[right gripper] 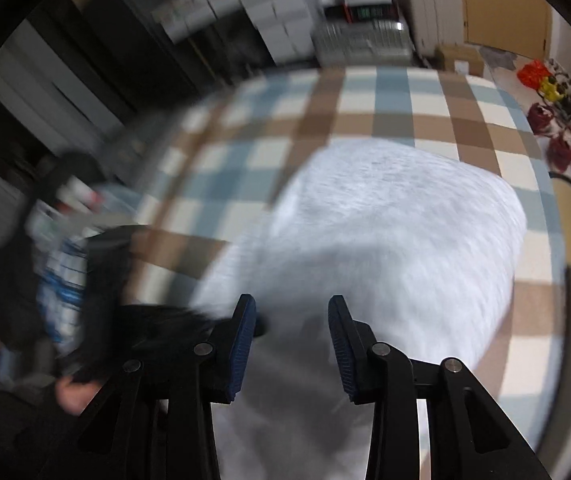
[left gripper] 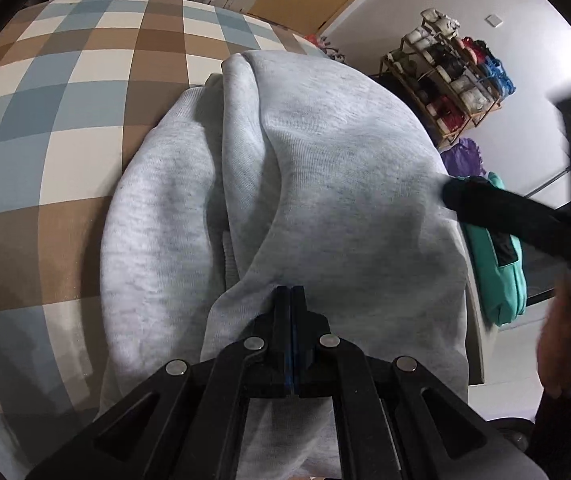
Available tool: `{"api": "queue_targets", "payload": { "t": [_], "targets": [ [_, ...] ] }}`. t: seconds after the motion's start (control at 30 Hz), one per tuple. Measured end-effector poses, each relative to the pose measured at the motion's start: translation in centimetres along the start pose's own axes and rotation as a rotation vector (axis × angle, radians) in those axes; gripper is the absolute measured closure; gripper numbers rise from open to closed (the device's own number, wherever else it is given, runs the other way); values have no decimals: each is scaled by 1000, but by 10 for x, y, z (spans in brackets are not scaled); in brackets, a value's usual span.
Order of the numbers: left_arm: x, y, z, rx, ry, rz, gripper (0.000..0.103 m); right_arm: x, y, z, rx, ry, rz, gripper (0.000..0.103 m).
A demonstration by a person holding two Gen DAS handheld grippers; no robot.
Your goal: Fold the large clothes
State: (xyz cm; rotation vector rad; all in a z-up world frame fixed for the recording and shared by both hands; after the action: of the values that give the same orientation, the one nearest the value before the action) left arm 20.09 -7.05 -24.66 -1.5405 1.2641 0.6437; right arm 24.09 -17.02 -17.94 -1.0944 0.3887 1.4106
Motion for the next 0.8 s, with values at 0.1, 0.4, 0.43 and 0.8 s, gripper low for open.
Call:
{"api": "queue_targets", "payload": {
  "t": [0.1,0.4,0.43,0.8],
  "targets": [
    [-6,5,3,-23,29,5,103,48,-14,-19,-10,106,157,72],
    [3,-2,7,-42,38,31,103,79,10,-51,68,129,242,78],
    [3,-2,7,-47,56,33,103,72,10,-49,69,120,220,78],
    [-30,3,-5,-12,92,-25,103,-43,140,12,33,-210,169,78]
  ]
}}
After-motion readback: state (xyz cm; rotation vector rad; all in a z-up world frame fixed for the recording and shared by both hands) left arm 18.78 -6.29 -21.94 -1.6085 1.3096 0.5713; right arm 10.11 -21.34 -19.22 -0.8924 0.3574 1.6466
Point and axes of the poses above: each gripper's, at about its wrist camera, not at the fingertips, and x roughly the way its jaws point, z to its left, y to its underside, the point moved 8 cm from there along x, roughly the way its jaws point, and after that the axes turned 14 degrees about -y, right-handed, at the moved point
